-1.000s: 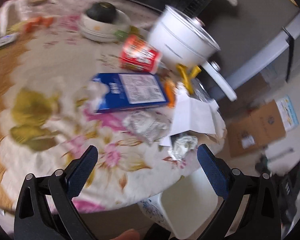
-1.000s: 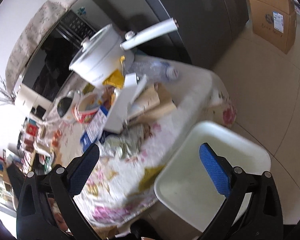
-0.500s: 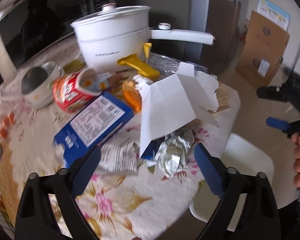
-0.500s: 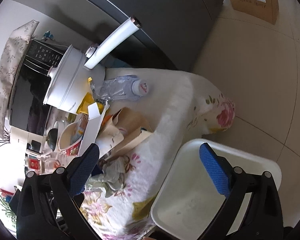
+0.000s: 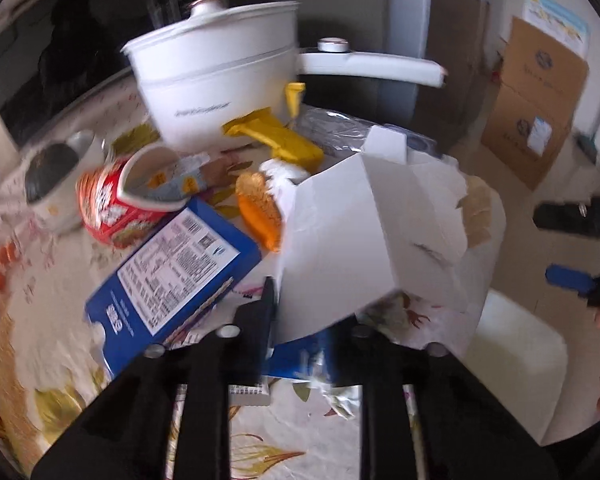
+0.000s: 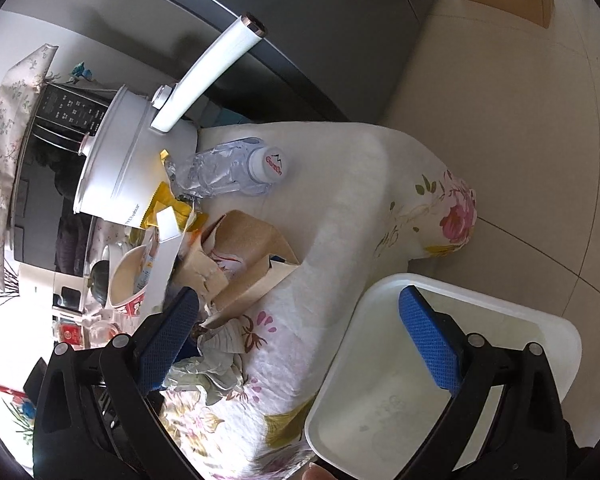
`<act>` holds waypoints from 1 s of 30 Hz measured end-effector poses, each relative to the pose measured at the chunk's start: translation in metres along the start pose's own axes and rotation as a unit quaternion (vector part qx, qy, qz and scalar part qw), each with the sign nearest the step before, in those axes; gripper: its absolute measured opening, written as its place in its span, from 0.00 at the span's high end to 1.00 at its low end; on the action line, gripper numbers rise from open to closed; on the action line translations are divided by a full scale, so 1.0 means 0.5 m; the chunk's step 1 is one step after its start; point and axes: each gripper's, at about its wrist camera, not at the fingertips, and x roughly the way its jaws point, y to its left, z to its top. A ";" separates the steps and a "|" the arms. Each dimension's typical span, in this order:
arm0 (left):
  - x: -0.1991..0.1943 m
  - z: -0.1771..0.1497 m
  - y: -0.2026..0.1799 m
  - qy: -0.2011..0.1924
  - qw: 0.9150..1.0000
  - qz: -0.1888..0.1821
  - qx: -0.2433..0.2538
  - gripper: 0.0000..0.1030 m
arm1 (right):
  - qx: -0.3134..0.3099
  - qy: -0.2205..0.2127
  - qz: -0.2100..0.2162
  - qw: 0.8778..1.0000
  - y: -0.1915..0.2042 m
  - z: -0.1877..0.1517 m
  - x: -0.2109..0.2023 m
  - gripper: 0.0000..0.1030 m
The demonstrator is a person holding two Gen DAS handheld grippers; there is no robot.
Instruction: Collect trash
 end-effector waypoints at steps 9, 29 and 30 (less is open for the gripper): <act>-0.084 0.000 0.109 -0.068 0.988 -0.052 -0.130 0.97 | -0.064 0.021 0.030 0.997 0.052 -0.043 0.006 0.07; -0.281 -0.070 0.233 -0.179 0.952 -0.095 -0.229 0.97 | -0.230 0.054 -0.022 0.971 0.232 -0.197 0.185 0.14; -0.278 -0.068 0.235 -0.176 0.952 -0.098 -0.230 0.97 | -0.226 0.052 -0.021 0.972 0.236 -0.196 0.190 0.16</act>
